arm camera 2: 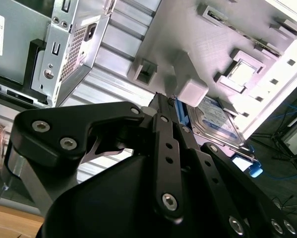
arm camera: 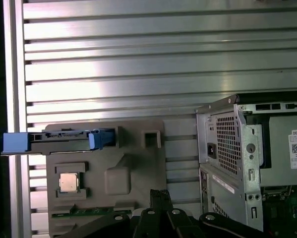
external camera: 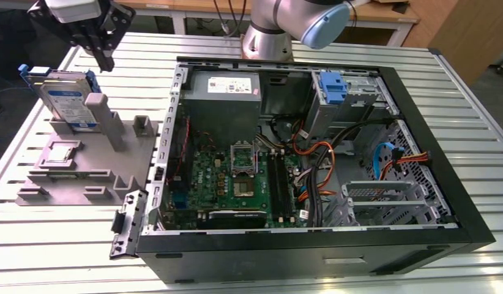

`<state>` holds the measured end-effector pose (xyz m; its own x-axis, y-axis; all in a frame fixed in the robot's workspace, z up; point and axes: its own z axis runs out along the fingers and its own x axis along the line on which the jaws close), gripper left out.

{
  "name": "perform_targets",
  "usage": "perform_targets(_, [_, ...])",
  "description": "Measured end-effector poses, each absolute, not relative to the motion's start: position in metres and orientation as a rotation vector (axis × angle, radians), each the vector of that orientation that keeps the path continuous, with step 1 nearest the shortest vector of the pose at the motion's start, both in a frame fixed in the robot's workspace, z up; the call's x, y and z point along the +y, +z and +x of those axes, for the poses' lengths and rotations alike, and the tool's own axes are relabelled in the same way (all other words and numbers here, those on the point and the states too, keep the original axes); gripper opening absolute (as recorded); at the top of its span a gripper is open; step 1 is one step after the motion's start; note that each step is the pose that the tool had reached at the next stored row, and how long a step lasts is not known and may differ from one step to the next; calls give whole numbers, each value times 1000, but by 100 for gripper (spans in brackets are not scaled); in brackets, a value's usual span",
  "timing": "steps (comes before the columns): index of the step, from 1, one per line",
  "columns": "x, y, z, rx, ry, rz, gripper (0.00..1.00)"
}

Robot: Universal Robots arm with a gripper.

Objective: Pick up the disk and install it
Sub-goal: 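Reach for the disk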

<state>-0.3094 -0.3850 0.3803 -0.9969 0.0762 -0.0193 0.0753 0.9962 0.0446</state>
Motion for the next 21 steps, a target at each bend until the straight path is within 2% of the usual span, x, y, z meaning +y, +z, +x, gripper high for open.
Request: perform_targets(21, [-385,380,-316,3118,68,118,10])
